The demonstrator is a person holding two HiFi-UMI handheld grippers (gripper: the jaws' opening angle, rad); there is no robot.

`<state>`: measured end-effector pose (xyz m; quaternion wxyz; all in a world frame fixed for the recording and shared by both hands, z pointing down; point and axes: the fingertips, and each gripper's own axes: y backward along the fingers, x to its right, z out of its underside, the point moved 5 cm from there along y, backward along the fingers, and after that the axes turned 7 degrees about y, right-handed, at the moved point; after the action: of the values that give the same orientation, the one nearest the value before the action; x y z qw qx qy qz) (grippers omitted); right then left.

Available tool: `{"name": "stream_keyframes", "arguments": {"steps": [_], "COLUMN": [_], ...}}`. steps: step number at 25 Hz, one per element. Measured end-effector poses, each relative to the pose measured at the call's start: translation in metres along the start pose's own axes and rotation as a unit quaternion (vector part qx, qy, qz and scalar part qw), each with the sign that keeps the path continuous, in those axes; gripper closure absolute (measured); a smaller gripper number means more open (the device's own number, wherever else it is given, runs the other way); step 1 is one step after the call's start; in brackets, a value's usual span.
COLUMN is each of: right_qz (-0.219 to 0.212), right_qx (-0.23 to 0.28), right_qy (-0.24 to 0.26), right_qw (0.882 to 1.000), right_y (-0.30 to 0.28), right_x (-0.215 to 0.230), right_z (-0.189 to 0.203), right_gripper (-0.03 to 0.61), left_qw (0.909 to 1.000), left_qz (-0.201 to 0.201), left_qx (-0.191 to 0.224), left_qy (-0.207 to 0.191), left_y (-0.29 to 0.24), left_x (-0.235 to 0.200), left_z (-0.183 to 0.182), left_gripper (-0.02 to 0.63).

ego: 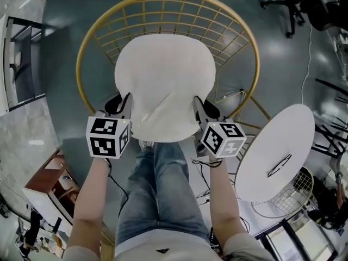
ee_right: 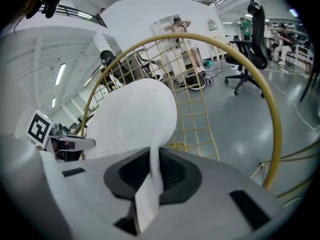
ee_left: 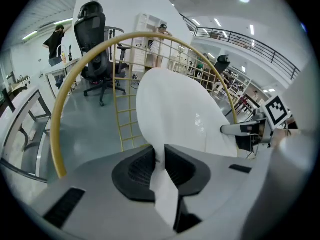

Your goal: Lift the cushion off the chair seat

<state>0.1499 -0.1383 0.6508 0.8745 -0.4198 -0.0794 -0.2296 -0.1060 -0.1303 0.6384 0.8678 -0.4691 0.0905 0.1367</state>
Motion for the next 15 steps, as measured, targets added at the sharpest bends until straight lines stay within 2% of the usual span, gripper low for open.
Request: {"name": "stream_keyframes", "arguments": {"steps": [15], "right_qz": [0.010], "right_qx": [0.054], "right_qy": [0.023], "right_qw": [0.998], "right_y": [0.077], "right_x": [-0.047], "right_z": [-0.062], "right_gripper": [0.526], "left_qw": [0.9983], "left_qz": [0.007], "left_qx": [0.057], "left_qy": [-0.007], "left_y": [0.090], "left_x": [0.022], "left_z": [-0.051], "left_gripper": [0.554]}}
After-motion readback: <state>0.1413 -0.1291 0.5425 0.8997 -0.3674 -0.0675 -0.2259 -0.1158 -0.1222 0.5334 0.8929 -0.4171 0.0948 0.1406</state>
